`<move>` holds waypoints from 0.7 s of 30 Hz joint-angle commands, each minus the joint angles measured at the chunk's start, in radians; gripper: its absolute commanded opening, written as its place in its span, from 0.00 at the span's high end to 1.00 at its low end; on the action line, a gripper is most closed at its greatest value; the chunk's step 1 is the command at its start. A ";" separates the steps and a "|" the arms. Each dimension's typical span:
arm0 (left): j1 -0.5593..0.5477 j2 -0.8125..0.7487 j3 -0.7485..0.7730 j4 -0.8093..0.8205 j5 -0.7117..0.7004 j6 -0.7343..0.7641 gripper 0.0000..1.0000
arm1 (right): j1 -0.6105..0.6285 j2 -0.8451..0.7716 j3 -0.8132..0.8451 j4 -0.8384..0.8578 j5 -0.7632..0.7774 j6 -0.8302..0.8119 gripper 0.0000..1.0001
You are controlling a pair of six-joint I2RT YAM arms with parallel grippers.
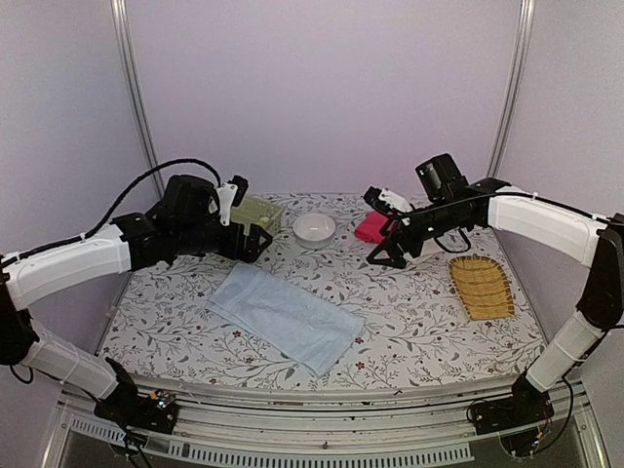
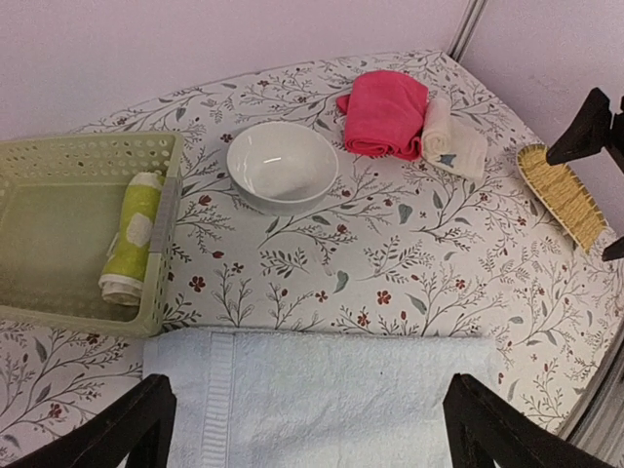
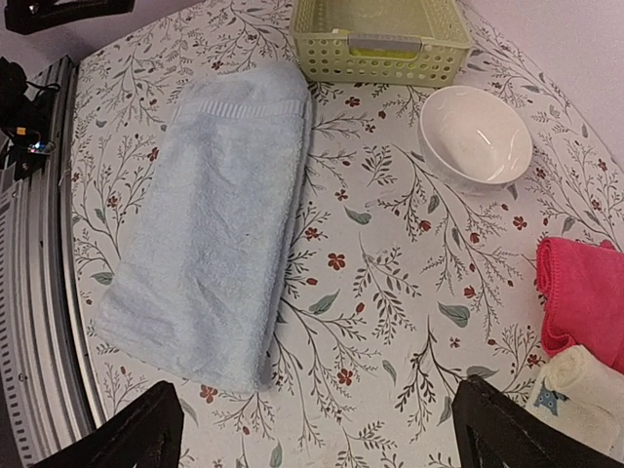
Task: Roll the towels
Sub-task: Rotate the towel at the center of the board.
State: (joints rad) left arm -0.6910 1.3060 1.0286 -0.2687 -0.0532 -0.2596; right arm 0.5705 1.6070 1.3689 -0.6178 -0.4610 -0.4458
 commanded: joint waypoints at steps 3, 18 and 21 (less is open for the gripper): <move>-0.010 -0.007 -0.105 0.051 -0.117 -0.027 0.01 | -0.117 -0.107 -0.233 0.204 -0.077 0.001 0.01; -0.001 0.118 -0.003 -0.053 -0.330 0.032 0.02 | -0.294 -0.235 -0.268 0.397 -0.280 0.095 0.01; -0.003 0.177 -0.018 -0.107 -0.215 0.018 0.25 | -0.294 -0.215 -0.229 0.312 -0.399 0.027 0.01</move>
State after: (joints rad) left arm -0.6910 1.3987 1.0306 -0.2668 -0.3695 -0.2302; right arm 0.2802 1.3769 1.1259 -0.2935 -0.7273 -0.4026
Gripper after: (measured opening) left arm 0.891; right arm 0.988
